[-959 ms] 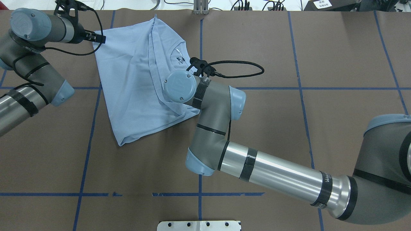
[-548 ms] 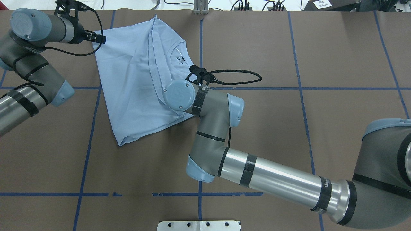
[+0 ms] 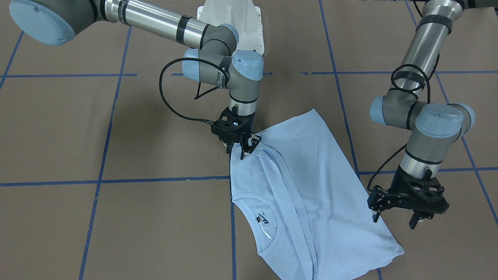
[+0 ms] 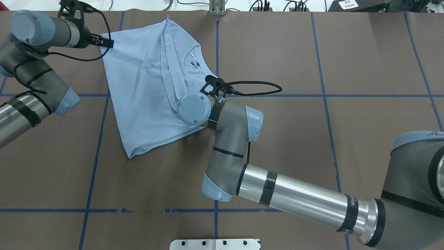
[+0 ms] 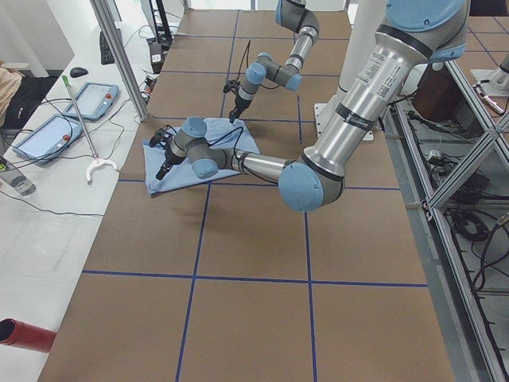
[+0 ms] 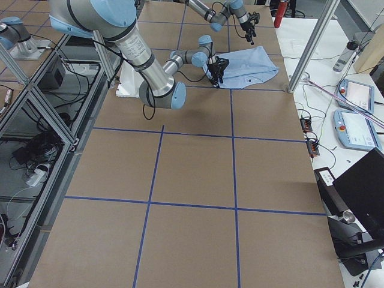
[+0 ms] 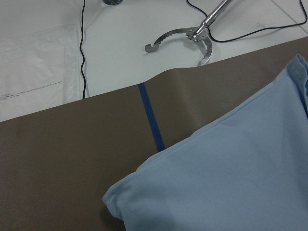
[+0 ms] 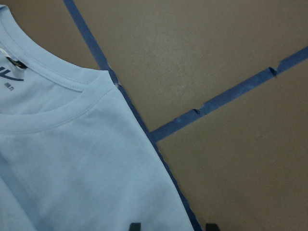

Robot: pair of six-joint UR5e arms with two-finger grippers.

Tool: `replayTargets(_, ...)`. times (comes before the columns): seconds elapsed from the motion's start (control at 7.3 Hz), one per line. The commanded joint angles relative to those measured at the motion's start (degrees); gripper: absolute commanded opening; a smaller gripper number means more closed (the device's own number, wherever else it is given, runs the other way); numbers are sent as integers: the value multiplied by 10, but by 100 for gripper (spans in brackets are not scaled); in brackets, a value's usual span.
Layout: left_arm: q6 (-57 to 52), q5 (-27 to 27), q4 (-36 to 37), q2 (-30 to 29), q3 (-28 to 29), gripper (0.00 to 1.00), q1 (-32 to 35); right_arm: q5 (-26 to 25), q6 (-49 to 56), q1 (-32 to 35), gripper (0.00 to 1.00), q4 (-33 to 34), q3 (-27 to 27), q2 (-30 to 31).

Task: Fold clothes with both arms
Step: 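Press the right gripper on the collar and drag the shirt toward the robot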

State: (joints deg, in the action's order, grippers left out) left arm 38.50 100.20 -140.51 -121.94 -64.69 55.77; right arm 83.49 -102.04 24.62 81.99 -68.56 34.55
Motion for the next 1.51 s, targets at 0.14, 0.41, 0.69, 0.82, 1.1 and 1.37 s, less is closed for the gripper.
replayTargets(0.14, 0, 0, 0, 0, 0, 100, -1, -7, -1, -6, 28, -2, 0, 2)
replayTargets(0.41, 0, 0, -1, 0, 0, 100, -1, -10, 0, -6, 0, -1, -2, 2)
replayTargets(0.69, 0, 0, -5, 1, 0, 100, -1, -9, 30, 12, 0, 11, -36, 18)
replayTargets(0.82, 0, 0, -5, 1, 0, 100, -1, -9, 46, 16, 0, 12, -103, 75)
replayTargets(1.1, 0, 0, -6, 1, -1, 100, -1, -8, 47, 11, 0, 37, -293, 230)
replayTargets(1.37, 0, 0, -9, 1, -2, 100, -1, -32, 41, -43, 0, 69, -420, 319)
